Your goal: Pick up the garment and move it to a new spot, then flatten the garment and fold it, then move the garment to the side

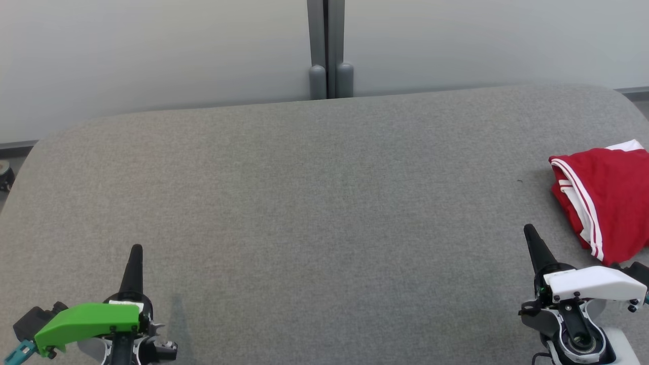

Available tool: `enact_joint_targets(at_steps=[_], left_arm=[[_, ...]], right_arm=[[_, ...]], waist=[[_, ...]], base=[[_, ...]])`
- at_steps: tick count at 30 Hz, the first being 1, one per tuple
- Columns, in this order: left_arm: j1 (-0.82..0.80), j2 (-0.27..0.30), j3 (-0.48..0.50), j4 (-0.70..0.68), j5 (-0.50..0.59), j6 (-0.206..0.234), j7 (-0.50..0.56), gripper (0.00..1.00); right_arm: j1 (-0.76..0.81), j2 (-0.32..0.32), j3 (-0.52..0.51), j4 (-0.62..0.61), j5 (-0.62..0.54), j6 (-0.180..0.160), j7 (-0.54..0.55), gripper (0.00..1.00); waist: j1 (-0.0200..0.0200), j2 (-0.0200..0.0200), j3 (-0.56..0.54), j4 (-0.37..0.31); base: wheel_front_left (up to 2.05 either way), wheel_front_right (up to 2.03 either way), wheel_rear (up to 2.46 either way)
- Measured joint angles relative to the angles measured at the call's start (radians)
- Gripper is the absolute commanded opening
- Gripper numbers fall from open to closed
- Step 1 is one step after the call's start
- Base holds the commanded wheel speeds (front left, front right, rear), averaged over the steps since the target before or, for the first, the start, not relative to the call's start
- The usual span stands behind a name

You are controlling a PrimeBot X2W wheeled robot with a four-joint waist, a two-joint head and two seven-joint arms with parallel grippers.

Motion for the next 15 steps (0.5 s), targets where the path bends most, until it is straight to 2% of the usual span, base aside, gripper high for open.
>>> enact_joint_targets(at_steps=[15], left_arm=[[-0.009,0.001,0.007,-0.015,-0.121,0.003,0.033,0.00]], right_arm=[[0.013,-0.001,-0.009,-0.022,0.128,0.000,0.032,0.00]], waist=[[0.0000,0.0000,-0.004,0.008]], base=[[0.00,0.00,0.00]])
